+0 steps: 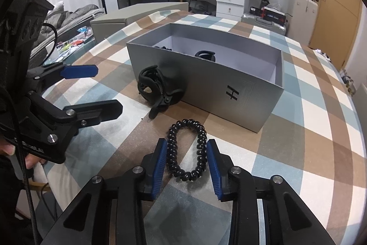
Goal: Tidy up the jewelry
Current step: 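Lift the bracelet with the right tool while the left tool grasps the black claw clip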
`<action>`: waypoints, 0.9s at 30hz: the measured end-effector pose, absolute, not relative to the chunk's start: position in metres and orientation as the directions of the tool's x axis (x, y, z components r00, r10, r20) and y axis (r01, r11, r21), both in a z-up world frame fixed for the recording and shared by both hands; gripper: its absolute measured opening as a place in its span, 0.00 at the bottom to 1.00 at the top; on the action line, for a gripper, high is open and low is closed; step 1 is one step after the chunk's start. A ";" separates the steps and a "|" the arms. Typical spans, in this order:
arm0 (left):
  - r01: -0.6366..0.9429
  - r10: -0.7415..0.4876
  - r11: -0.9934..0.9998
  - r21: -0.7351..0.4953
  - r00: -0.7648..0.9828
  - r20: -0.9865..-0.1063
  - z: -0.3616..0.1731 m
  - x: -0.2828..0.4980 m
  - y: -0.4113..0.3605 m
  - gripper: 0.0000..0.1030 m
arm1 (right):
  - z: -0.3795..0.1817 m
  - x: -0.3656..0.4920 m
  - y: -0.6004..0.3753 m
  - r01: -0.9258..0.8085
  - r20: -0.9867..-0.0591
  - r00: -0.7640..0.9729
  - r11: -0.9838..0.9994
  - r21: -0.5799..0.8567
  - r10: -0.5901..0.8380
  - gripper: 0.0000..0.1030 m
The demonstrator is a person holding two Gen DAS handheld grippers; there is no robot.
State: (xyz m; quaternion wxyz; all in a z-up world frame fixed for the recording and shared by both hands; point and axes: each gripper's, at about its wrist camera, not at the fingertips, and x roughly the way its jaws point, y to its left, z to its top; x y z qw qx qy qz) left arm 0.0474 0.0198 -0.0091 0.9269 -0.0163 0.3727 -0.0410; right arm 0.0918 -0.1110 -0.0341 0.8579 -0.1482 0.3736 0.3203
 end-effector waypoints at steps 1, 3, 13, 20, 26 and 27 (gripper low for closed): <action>0.064 -0.087 0.996 -0.060 0.719 -0.690 -0.009 0.048 0.020 0.99 | -0.032 0.091 -0.113 -0.660 -0.731 0.518 0.751 -0.012 0.443 0.33; 0.064 -0.087 0.996 -0.060 0.719 -0.690 -0.009 0.047 0.020 0.99 | -0.030 0.091 -0.115 -0.658 -0.727 0.519 0.753 -0.004 0.450 0.33; 0.074 -0.106 0.994 -0.076 0.704 -0.702 -0.008 0.052 0.013 0.99 | -0.013 0.083 -0.132 -0.646 -0.671 0.550 0.762 0.036 0.497 0.33; 0.109 -0.119 0.992 -0.060 0.681 -0.723 -0.009 0.064 -0.006 0.99 | -0.006 0.084 -0.143 -0.632 -0.652 0.563 0.773 0.056 0.508 0.33; 0.140 -0.125 0.989 -0.043 0.659 -0.741 -0.014 0.076 -0.015 0.68 | -0.004 0.086 -0.148 -0.624 -0.645 0.570 0.779 0.062 0.508 0.33; 0.141 -0.123 0.989 -0.040 0.653 -0.747 -0.016 0.077 -0.016 0.58 | -0.004 0.087 -0.149 -0.623 -0.646 0.569 0.780 0.065 0.508 0.33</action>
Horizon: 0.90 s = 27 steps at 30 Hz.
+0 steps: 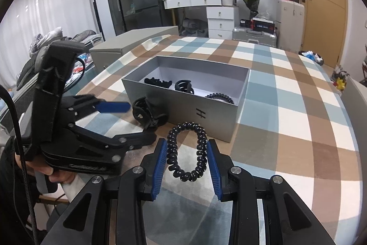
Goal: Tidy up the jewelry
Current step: 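Lift the bracelet with the right tool while the left tool grasps the black claw clip, then carry the bracelet and the claw clip over the grey box and lower them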
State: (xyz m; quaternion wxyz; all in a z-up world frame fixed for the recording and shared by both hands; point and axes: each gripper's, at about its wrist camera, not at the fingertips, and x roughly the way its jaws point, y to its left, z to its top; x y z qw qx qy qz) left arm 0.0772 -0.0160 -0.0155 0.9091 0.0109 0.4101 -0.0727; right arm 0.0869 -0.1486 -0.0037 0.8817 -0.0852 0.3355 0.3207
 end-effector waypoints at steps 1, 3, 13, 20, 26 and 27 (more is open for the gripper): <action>0.143 -0.121 0.989 -0.036 0.648 -0.752 -0.017 0.078 -0.016 0.47 | -0.004 0.088 -0.149 -0.623 -0.647 0.568 0.779 0.067 0.509 0.33; 0.147 -0.120 0.989 -0.030 0.652 -0.749 -0.016 0.076 -0.018 0.47 | -0.003 0.088 -0.150 -0.621 -0.645 0.571 0.781 0.065 0.508 0.33; 0.174 -0.097 0.984 0.036 0.695 -0.712 -0.010 0.062 -0.026 0.47 | -0.004 0.088 -0.151 -0.623 -0.648 0.568 0.780 0.065 0.508 0.33; 0.175 -0.110 0.984 0.024 0.715 -0.691 -0.004 0.054 -0.025 0.47 | 0.001 0.087 -0.153 -0.625 -0.634 0.572 0.777 0.073 0.520 0.33; 0.153 -0.111 0.988 0.008 0.748 -0.654 0.010 0.050 -0.019 0.47 | 0.010 0.084 -0.157 -0.629 -0.605 0.581 0.772 0.091 0.544 0.33; 0.149 -0.111 0.989 0.005 0.757 -0.644 0.013 0.050 -0.018 0.47 | 0.012 0.085 -0.158 -0.629 -0.598 0.583 0.772 0.096 0.549 0.33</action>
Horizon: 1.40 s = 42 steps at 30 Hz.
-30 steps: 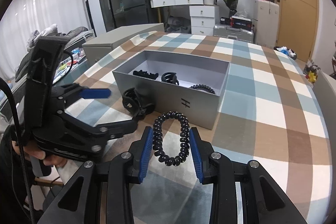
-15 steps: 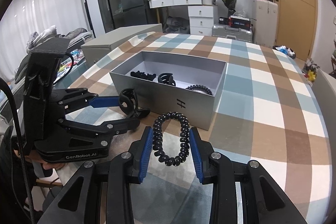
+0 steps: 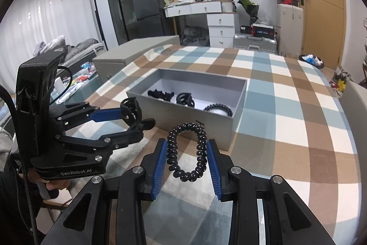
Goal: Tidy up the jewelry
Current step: 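Carry the bracelet and the claw clip over the grey box and lower them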
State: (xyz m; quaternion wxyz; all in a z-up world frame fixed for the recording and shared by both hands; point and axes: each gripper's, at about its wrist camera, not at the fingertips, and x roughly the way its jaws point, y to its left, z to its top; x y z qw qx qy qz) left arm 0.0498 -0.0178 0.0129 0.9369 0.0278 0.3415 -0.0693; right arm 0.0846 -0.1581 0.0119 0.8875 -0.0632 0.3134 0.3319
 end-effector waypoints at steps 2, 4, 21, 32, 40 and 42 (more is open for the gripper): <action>0.143 -0.111 0.990 0.001 0.769 -0.630 0.017 0.050 -0.017 0.47 | 0.016 0.086 -0.159 -0.626 -0.588 0.589 0.774 0.101 0.554 0.33; 0.138 -0.106 0.990 0.003 0.778 -0.620 0.021 0.052 -0.016 0.47 | 0.021 0.088 -0.159 -0.623 -0.577 0.594 0.774 0.112 0.561 0.33; 0.064 -0.063 0.998 -0.017 0.833 -0.550 0.046 0.097 0.010 0.46 | 0.054 0.137 -0.138 -0.599 -0.533 0.620 0.786 0.150 0.575 0.33; 0.062 -0.054 0.998 -0.004 0.816 -0.576 0.030 0.110 0.010 0.46 | 0.030 0.164 -0.134 -0.561 -0.562 0.603 0.802 0.206 0.566 0.33; 0.082 -0.052 0.996 0.026 0.816 -0.576 0.028 0.108 0.002 0.46 | 0.021 0.169 -0.138 -0.539 -0.576 0.601 0.813 0.221 0.554 0.33; 0.084 -0.053 0.996 0.027 0.814 -0.578 0.028 0.109 0.001 0.46 | 0.021 0.169 -0.138 -0.537 -0.576 0.602 0.814 0.219 0.552 0.33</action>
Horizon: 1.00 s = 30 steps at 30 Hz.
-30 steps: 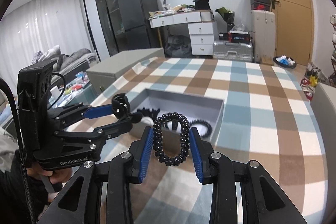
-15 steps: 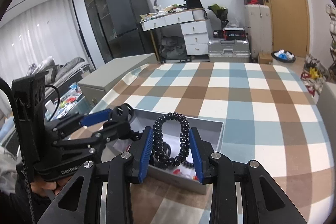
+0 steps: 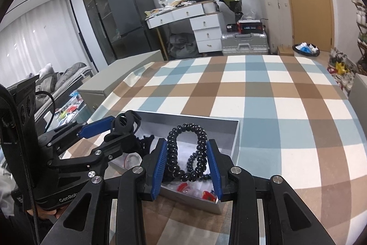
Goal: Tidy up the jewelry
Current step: 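Carry the bracelet and the claw clip over the grey box and lower them, then open the right tool to drop the bracelet while the left tool releases the claw clip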
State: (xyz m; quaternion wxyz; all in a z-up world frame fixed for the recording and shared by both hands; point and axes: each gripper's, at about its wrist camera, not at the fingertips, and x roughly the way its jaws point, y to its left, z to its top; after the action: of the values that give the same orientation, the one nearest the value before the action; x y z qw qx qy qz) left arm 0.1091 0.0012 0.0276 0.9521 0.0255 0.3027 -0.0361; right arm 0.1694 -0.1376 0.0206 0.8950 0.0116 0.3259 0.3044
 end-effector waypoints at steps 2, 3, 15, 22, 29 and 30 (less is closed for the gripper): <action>0.080 -0.048 0.996 0.031 0.814 -0.580 0.026 0.110 0.002 0.46 | 0.020 0.170 -0.137 -0.538 -0.579 0.600 0.814 0.220 0.553 0.33; 0.078 -0.046 0.996 0.030 0.812 -0.581 0.026 0.110 0.002 0.46 | 0.020 0.170 -0.137 -0.537 -0.579 0.600 0.814 0.220 0.552 0.33; 0.074 -0.049 0.997 0.018 0.803 -0.593 0.022 0.112 0.003 0.46 | 0.014 0.174 -0.139 -0.525 -0.595 0.597 0.823 0.217 0.538 0.33; 0.071 -0.056 0.997 0.002 0.808 -0.586 0.025 0.112 0.007 0.46 | 0.015 0.173 -0.139 -0.536 -0.578 0.606 0.817 0.212 0.547 0.33; 0.070 -0.065 0.997 -0.014 0.804 -0.591 0.023 0.114 0.009 0.46 | 0.013 0.174 -0.137 -0.532 -0.585 0.605 0.821 0.208 0.540 0.33; 0.071 -0.066 0.997 -0.015 0.803 -0.592 0.022 0.114 0.008 0.46 | 0.013 0.175 -0.136 -0.531 -0.586 0.605 0.822 0.208 0.539 0.33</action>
State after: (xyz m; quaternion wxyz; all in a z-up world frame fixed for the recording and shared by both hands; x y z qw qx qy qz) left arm 0.1142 0.0081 0.0224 0.9494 0.0042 0.3118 -0.0362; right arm 0.1746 -0.1365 0.0131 0.8959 0.0065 0.3290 0.2985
